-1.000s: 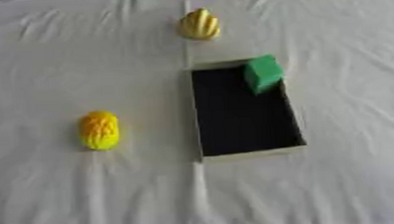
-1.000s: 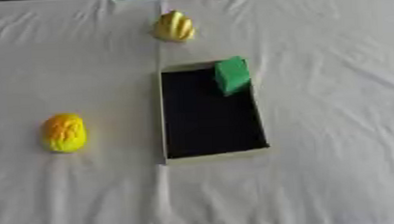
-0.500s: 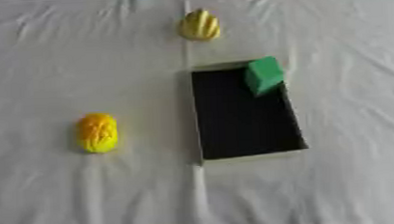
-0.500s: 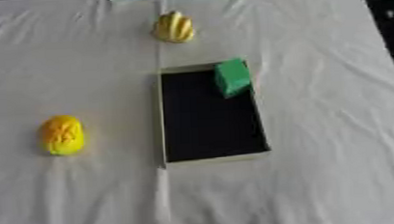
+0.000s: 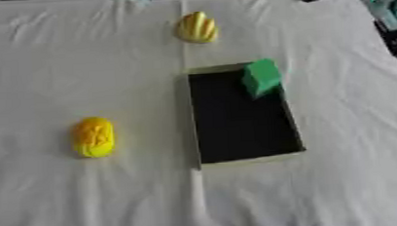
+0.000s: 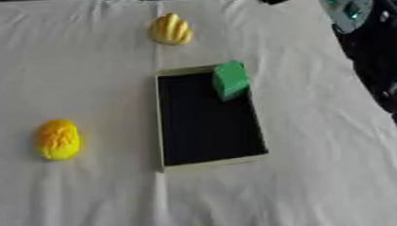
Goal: Pick up objects on the table and place them in the box.
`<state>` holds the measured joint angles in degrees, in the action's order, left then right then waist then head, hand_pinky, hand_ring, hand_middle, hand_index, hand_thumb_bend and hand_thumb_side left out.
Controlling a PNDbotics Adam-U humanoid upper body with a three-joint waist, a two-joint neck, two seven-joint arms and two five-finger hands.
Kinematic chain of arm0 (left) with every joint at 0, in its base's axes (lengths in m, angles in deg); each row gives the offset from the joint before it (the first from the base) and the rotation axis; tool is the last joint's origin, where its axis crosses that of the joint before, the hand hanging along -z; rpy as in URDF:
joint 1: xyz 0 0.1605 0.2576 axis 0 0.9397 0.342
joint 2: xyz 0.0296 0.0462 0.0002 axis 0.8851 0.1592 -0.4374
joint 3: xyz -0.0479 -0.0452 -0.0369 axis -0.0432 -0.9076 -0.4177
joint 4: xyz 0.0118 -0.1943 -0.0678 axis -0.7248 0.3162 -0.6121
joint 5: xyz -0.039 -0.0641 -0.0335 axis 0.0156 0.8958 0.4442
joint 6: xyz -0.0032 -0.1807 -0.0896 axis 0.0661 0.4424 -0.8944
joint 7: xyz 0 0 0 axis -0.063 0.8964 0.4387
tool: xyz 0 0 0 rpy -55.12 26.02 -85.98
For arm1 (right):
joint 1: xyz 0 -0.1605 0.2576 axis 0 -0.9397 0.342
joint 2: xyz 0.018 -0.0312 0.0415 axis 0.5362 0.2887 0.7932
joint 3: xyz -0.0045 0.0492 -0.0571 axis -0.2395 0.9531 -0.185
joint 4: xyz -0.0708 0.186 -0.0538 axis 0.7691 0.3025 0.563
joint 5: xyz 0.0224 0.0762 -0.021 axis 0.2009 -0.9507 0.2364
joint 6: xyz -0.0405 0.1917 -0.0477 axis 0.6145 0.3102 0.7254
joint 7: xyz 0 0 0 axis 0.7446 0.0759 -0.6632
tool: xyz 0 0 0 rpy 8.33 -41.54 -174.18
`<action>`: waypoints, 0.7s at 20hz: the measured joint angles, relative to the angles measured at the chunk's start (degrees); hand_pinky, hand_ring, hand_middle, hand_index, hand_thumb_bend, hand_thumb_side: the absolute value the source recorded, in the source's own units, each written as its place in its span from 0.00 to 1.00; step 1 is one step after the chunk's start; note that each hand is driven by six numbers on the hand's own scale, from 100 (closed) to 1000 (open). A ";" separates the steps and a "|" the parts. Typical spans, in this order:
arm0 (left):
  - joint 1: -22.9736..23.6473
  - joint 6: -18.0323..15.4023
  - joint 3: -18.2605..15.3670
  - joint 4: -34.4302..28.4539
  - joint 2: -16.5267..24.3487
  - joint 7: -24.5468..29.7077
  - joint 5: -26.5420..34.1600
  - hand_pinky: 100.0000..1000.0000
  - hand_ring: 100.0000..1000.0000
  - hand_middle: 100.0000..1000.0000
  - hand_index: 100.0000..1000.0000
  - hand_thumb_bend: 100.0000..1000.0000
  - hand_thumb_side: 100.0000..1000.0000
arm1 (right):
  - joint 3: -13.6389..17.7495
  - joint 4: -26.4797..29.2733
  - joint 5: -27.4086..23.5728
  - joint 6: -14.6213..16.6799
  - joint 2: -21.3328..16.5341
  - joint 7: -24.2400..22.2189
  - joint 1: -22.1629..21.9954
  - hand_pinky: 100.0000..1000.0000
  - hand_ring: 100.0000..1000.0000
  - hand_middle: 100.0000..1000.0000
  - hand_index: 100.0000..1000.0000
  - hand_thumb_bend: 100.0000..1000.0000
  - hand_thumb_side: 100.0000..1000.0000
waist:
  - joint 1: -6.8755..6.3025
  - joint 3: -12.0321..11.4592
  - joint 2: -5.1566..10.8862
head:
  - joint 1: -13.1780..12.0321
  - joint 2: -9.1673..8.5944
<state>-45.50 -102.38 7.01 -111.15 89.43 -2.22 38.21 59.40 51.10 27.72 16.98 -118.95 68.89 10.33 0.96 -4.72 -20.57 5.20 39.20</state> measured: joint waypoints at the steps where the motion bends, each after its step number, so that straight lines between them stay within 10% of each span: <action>1: 0.00 0.00 0.00 0.00 0.00 0.01 0.01 0.77 0.72 0.66 0.83 0.00 0.15 | -0.01 -0.03 0.85 0.92 0.03 -1.34 -0.09 0.93 0.95 0.82 0.91 0.00 0.07 | -0.04 0.01 0.00 | 0.00 0.00; 14: -0.03 0.04 0.02 0.00 0.00 0.29 0.51 0.77 0.72 0.66 0.83 0.00 0.15 | -0.43 0.66 -1.00 1.64 2.52 -7.27 0.20 0.97 0.99 0.82 0.93 0.00 0.00 | 0.04 -0.42 -0.21 | 0.12 0.01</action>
<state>-45.53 -102.34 7.03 -111.15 89.43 -1.93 38.71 58.96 51.76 26.72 18.62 -116.43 61.62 10.53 1.00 -5.13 -20.78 5.32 39.21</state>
